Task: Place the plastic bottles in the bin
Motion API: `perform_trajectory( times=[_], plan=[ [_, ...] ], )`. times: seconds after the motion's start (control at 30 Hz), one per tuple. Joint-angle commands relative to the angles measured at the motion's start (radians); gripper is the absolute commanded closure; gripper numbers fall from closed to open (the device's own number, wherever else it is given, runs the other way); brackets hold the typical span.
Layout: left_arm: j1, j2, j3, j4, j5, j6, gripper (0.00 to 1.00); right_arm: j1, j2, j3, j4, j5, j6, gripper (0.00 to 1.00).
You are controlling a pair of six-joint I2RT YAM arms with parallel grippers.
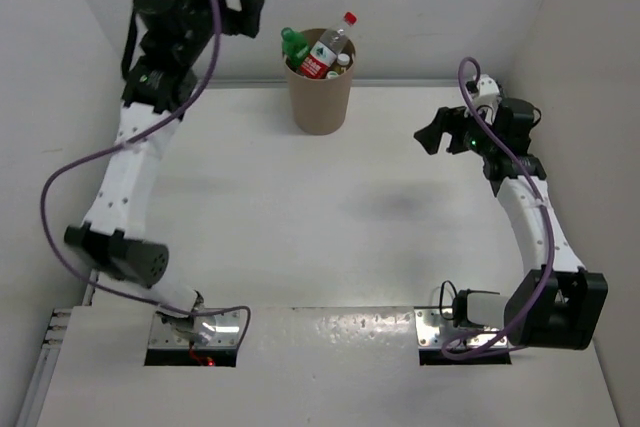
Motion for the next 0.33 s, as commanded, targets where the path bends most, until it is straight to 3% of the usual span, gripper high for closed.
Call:
perform_trajectory(
  times=[0.0, 0.2, 0.3],
  plan=[
    [0.086, -0.088, -0.256, -0.259, -0.097, -0.104, 0.00, -0.034, 0.003, 0.087, -0.163, 0.096, -0.051, 0.06],
    [0.154, -0.257, -0.611, -0.276, -0.226, -0.203, 0.00, -0.102, 0.023, 0.102, -0.229, 0.113, -0.040, 0.02],
    [0.186, -0.297, -0.667, -0.276, -0.184, -0.203, 0.00, -0.111, 0.024, 0.102, -0.234, 0.116, -0.042, 0.02]
  ],
)
